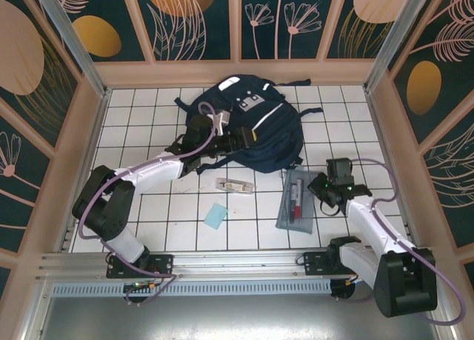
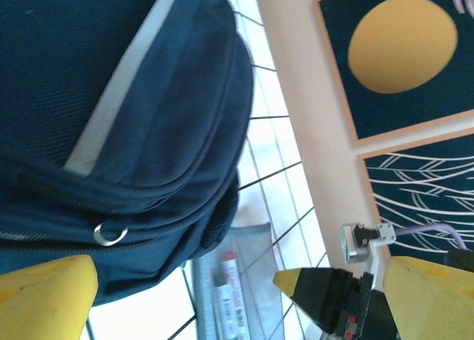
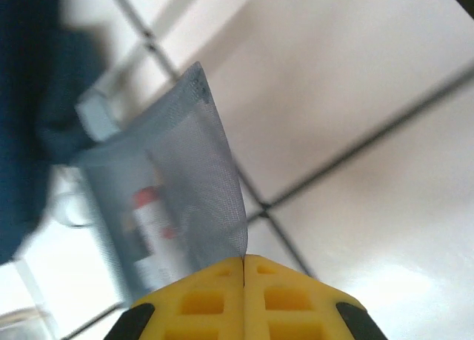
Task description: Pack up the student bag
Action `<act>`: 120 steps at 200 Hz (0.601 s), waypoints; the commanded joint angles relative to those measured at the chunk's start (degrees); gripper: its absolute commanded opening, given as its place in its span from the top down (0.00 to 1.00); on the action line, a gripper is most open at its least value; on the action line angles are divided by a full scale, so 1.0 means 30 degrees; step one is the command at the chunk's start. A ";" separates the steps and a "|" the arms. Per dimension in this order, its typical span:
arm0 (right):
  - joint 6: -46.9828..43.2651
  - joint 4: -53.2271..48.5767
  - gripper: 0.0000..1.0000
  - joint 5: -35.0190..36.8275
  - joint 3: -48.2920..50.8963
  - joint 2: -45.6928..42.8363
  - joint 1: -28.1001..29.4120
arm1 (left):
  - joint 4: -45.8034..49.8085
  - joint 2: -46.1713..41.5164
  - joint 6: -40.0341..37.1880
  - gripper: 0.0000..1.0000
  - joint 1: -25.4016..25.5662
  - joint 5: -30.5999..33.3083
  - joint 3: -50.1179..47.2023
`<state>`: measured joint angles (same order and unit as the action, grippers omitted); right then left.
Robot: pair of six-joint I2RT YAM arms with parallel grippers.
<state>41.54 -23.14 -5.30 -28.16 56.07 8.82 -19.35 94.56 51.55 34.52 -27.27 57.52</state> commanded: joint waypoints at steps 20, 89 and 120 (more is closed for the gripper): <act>-0.2541 0.0563 1.00 -0.2844 -0.4496 -0.0123 -0.0033 | -0.1452 0.0324 -0.0465 0.01 0.0079 -0.2076 0.1294; -0.3229 0.1869 1.00 -0.9543 -1.0563 0.3160 -0.0024 | -0.3747 0.0710 -0.1228 0.02 0.0092 -0.4548 0.1977; -0.2695 0.3394 1.00 -1.1727 -1.2417 0.4980 -0.0015 | -0.2598 0.0649 -0.1754 0.02 0.0090 -0.4413 0.3619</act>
<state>33.30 -18.98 -31.64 -61.14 68.25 8.82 -26.30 96.84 49.08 34.52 -38.79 63.59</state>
